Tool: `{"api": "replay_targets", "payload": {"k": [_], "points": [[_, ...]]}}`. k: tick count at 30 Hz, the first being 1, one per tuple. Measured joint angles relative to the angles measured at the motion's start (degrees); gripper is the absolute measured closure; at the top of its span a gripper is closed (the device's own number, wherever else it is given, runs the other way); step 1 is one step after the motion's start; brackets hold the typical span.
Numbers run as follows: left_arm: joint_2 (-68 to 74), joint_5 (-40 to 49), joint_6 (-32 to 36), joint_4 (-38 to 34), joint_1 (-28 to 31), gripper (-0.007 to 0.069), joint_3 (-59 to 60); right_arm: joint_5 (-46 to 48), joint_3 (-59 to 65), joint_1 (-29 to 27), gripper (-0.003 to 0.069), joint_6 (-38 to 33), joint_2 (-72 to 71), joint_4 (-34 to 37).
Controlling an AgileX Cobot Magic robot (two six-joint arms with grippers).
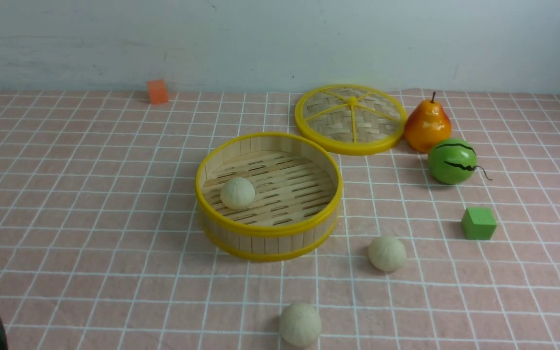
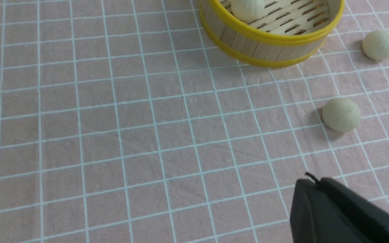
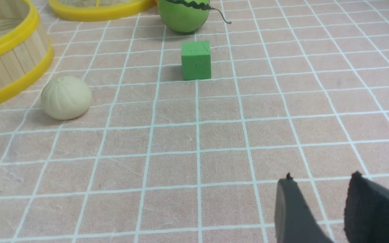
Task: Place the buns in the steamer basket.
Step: Use the right arm to grab a steamed stuffed bun
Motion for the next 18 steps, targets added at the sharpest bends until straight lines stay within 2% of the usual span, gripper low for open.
{"api": "replay_targets", "payload": {"k": [3,5,10,12,13,15,18], "points": [[-0.88,-0.43,-0.02,-0.86,0.0,0.0638,2.51,0.0,0.0,0.0,0.042,0.19,0.0,0.58],[-1.15,-1.73,-0.02,-1.67,0.0,0.0638,4.45,0.0,0.0,0.0,0.042,1.57,0.0,3.59],[-2.07,-10.62,0.61,-3.29,0.0,0.0638,11.64,0.76,0.12,0.0,0.042,11.63,0.0,23.36],[-2.24,-17.37,0.93,-4.28,0.0,0.0638,14.97,0.95,0.3,0.0,0.042,15.9,0.0,31.64],[-2.24,-17.91,0.93,-4.28,0.0,0.0638,15.21,0.95,0.37,0.0,0.042,16.22,0.0,31.64],[-2.24,-23.49,1.06,-6.02,0.0,0.0638,17.33,1.24,0.53,0.0,0.042,18.75,0.0,38.96],[-2.24,-26.22,1.12,-7.62,0.0,0.0638,17.67,1.24,0.53,0.0,0.042,19.47,0.0,41.48]]}}
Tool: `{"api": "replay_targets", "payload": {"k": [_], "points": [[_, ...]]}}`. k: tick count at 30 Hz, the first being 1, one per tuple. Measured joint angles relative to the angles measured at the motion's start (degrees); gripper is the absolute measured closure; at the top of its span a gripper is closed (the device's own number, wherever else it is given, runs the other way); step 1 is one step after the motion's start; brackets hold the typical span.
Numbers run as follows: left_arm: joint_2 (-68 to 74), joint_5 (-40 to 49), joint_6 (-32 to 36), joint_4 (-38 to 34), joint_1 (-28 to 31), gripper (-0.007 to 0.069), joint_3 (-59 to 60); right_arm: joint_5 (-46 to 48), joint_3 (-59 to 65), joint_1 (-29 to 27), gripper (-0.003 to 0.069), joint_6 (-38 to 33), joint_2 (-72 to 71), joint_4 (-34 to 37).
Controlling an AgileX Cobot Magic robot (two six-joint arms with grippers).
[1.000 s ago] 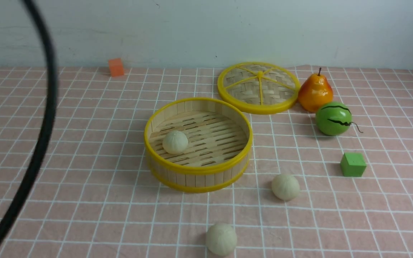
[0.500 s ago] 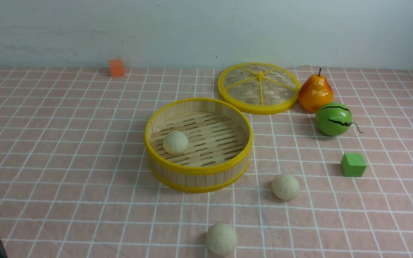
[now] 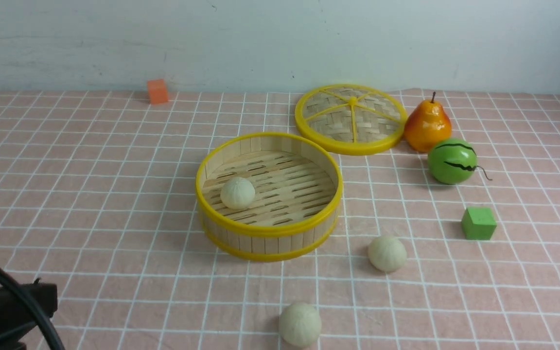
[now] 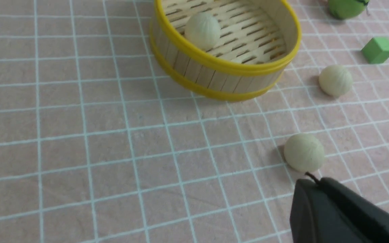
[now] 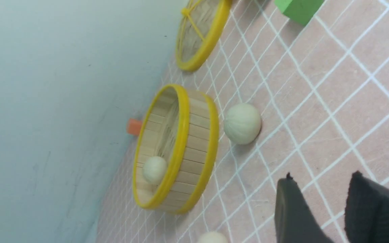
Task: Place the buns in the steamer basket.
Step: Use the right arm to grab a steamed stuffed bun
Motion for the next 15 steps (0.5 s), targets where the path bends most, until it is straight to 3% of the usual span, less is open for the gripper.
{"api": "replay_targets", "payload": {"k": [7,11,15], "points": [[-3.79,1.52,1.22,-0.51,0.0,0.0638,0.06,-1.1,0.0,0.0,0.042,-0.79,0.0,-2.25],[-9.23,5.63,3.36,-0.58,0.0,0.0638,0.52,-1.16,0.0,0.0,0.0422,-7.67,0.0,-3.78],[-13.86,9.07,6.06,-0.4,0.0,0.0638,0.52,1.77,-5.25,0.0,0.0494,-16.67,1.02,-4.25]]}}
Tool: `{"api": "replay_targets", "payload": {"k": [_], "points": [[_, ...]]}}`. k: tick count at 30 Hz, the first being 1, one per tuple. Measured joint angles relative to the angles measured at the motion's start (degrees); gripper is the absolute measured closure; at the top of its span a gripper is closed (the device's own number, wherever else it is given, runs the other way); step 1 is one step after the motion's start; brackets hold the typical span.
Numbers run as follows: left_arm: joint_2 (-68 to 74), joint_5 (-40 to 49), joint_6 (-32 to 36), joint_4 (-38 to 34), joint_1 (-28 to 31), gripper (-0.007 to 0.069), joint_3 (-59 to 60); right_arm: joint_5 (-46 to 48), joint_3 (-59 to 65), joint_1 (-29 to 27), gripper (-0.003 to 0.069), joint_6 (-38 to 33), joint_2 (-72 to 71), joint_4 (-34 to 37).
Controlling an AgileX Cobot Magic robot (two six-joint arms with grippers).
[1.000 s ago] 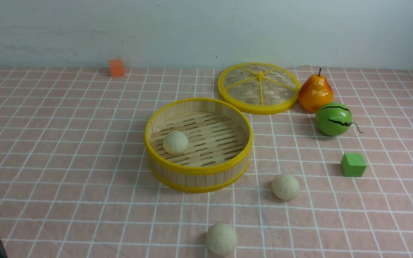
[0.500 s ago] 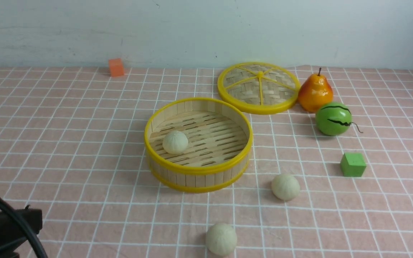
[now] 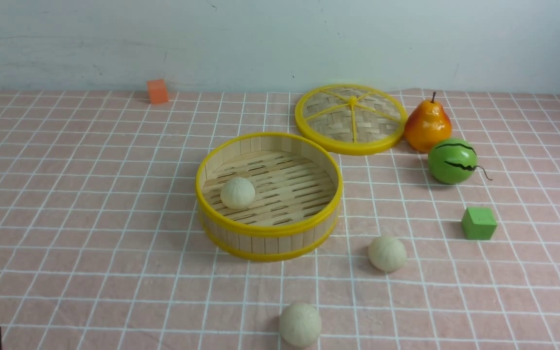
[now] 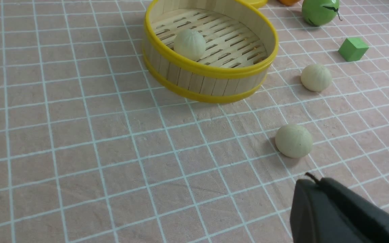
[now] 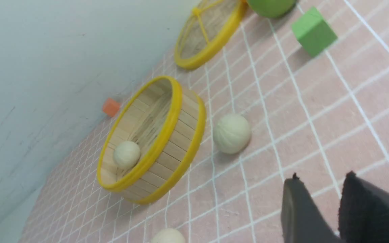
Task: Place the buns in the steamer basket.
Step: Use the right arm to grab a steamed stuffed bun
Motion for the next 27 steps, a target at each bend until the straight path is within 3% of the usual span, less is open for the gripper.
{"api": "replay_targets", "payload": {"k": [3,4,6,7,9,10,12,13,16,21,23,24,25,27], "points": [[-0.63,0.33,1.06,0.49,0.0,0.0638,0.0,1.04,-4.86,0.0,0.056,-5.02,3.35,-0.26],[-0.78,0.6,1.93,1.07,0.0,0.0638,0.0,2.8,-10.8,0.0,0.0627,-10.57,8.04,-0.41],[-0.78,0.49,2.45,1.44,0.0,0.0638,0.13,4.95,-14.17,0.0,0.0661,-14.87,11.82,-0.54],[-0.78,-0.21,3.0,1.75,0.0,0.0638,0.72,9.33,-20.9,0.0,0.0678,-22.27,17.37,-0.59],[-0.78,-0.76,3.19,1.91,0.0,0.0638,1.3,13.65,-25.58,0.0,0.068,-26.7,21.75,-0.73],[-0.78,-1.54,3.16,2.14,0.0,0.0638,2.76,21.29,-32.55,0.0,0.068,-35.45,28.29,-0.79],[-0.78,-2.09,3.16,2.14,0.0,0.0638,3.62,26.48,-36.88,0.0,0.068,-39.31,32.41,-0.79],[-0.78,-2.89,3.16,2.14,0.0,0.0638,5.28,32.49,-41.95,0.85,0.0678,-44.46,37.92,-0.84],[-0.78,-3.88,3.16,1.7,0.0,0.0638,7.44,37.68,-49.47,4.79,0.0673,-47.14,45.19,-1.1],[-0.78,-5.99,3.16,0.32,0.0,0.0637,8.18,43.2,-56.32,12.24,0.0669,-45.08,54.35,-5.16],[-0.78,-6.68,3.16,0.08,0.0,0.0637,8.18,45.23,-60.01,19.77,0.0669,-39.92,61.09,-13.27],[-0.78,-6.68,3.16,0.08,0.0,0.0637,8.18,45.25,-60.4,20.32,0.0669,-38.99,61.54,-13.92],[-0.78,-6.74,3.16,0.03,0.0,0.0637,8.18,45.41,-61.87,25.58,0.0669,-35.12,65.39,-19.38],[-0.78,-6.79,3.16,-0.04,0.0,0.0637,8.18,45.41,-62.58,28.66,0.0669,-32.61,67.39,-22.01]]}}
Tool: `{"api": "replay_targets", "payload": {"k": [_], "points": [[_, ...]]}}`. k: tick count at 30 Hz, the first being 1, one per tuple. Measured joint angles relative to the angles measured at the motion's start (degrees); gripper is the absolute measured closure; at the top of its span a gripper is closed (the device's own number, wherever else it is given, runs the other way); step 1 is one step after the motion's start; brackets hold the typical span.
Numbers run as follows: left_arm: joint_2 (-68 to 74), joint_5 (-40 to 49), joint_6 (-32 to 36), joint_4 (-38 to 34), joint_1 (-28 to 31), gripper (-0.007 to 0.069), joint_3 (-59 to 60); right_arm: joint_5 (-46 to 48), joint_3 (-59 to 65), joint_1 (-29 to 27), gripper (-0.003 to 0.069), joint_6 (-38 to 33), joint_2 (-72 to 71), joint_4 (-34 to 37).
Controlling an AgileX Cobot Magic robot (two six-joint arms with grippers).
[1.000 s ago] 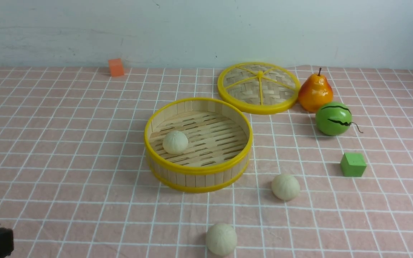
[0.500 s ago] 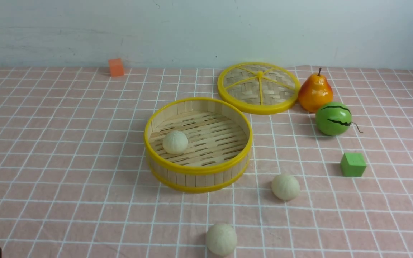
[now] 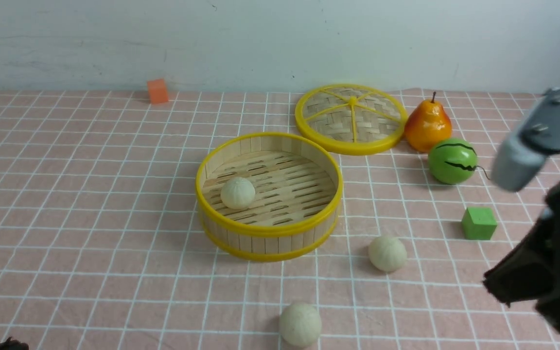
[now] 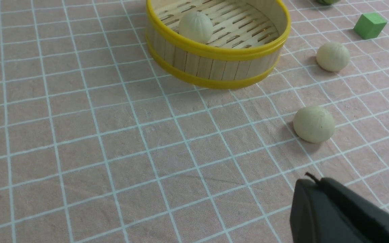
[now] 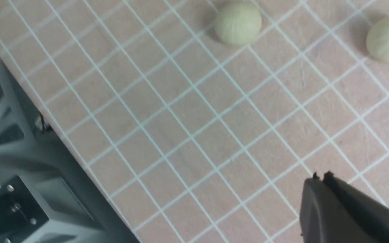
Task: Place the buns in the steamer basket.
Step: Use the right arm to grab a steamed stuffed bun, then use the right arm to put the steamed stuffed bun into the steamer
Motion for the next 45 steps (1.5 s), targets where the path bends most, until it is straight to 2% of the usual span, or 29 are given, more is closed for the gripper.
{"api": "replay_targets", "payload": {"k": [2,5,9,12,17,21,24,27,29,31,32,33,35,36,37,38,39,45], "points": [[0.0,-0.02,0.0,0.0,0.0,0.0637,0.0,-0.86,-1.93,7.66,0.0669,6.59,5.73,-6.2],[0.0,-0.02,0.0,0.0,0.0,0.0637,0.0,-2.4,-4.72,14.1,0.0666,11.77,12.12,-11.07],[0.0,-0.02,0.0,0.0,0.0,0.0637,0.0,-3.26,-9.87,17.68,0.0644,15.51,21.09,-12.88],[0.0,-0.02,0.0,0.0,0.0,0.0637,0.0,-3.72,-14.68,19.01,0.0587,16.3,28.05,-13.32],[0.0,-0.02,0.0,0.0,0.0,0.0636,0.0,-5.34,-20.81,20.79,0.0379,16.46,38.5,-14.18],[0.0,0.09,0.0,0.0,0.0,0.0634,0.0,-9.45,-23.09,21.07,0.017,19.2,44.36,-15.48],[0.0,0.44,0.0,0.0,0.0,0.0631,0.05,-11.47,-23.09,20.97,0.0075,21.17,47.15,-16.62],[0.0,0.56,0.0,0.0,0.0,0.0628,0.05,-12.89,-23.09,20.97,0.0043,22.22,49.44,-17.53],[0.0,0.56,0.0,0.0,0.0,0.0627,0.05,-13.13,-23.09,20.97,0.0068,22.34,50.76,-17.8],[0.0,0.57,0.0,0.0,0.0,0.0627,0.05,-13.18,-23.09,20.97,0.0136,22.39,51.58,-17.85],[0.0,0.57,0.0,0.0,0.0,0.0627,0.05,-13.18,-23.15,20.97,0.0145,22.39,51.6,-17.85],[0.0,0.62,0.0,0.0,0.0,0.0625,0.05,-12.92,-23.39,20.97,0.0234,22.39,51.65,-17.91],[0.0,0.62,0.0,0.06,0.0,0.0624,0.05,-11.89,-24.86,20.97,0.036,22.39,51.65,-18.26],[0.0,0.62,0.0,0.2,0.0,0.0624,0.05,-10.59,-26.07,20.97,0.0452,22.18,51.65,-18.74],[0.0,0.62,0.0,0.18,0.0,0.0624,0.05,-10.39,-26.61,20.97,0.0482,22.19,51.65,-18.84],[0.0,0.62,0.0,0.25,0.0,0.0623,0.05,-8.87,-28.5,20.97,0.0568,21.88,51.65,-19.77],[0.0,0.62,0.0,0.29,0.0,0.0622,0.05,-7.47,-31.17,20.97,0.062,21.73,51.65,-20.72],[0.0,0.62,0.0,0.66,0.0,0.062,0.05,-7.63,-40.21,19.91,0.0636,21.61,51.65,-25.56]]}}
